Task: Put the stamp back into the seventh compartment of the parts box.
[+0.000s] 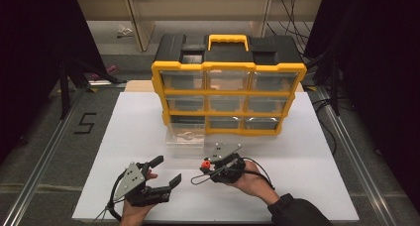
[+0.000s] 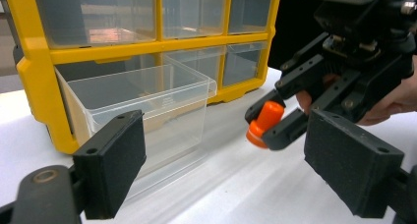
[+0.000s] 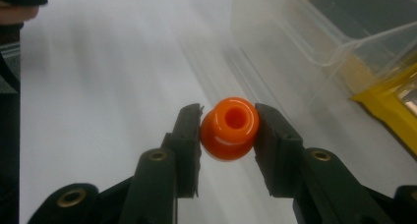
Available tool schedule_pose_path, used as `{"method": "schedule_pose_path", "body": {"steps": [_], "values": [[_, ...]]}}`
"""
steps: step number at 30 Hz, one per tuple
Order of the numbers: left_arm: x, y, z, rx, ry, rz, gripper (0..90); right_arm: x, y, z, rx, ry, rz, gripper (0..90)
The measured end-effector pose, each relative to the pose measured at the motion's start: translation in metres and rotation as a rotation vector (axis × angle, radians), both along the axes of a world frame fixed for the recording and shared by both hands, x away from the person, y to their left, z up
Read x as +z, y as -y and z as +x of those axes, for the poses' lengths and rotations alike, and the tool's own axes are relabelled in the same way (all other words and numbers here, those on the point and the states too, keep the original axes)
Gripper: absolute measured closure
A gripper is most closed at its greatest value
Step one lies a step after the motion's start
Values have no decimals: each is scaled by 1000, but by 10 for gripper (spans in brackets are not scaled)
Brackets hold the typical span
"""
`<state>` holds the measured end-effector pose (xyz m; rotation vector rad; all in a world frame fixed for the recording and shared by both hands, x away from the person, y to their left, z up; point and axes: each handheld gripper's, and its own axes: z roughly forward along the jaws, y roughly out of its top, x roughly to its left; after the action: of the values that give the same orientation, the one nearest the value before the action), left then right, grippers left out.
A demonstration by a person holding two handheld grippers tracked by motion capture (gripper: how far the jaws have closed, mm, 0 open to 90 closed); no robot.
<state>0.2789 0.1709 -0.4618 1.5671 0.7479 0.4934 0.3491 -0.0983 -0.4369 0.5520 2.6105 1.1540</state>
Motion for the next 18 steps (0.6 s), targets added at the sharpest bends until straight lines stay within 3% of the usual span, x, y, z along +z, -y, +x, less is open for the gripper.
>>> {"method": "schedule_pose_path", "body": {"steps": [18], "values": [[0,-1,0,6,0,-5,155,32,12,15,-50,63,94,645]]}}
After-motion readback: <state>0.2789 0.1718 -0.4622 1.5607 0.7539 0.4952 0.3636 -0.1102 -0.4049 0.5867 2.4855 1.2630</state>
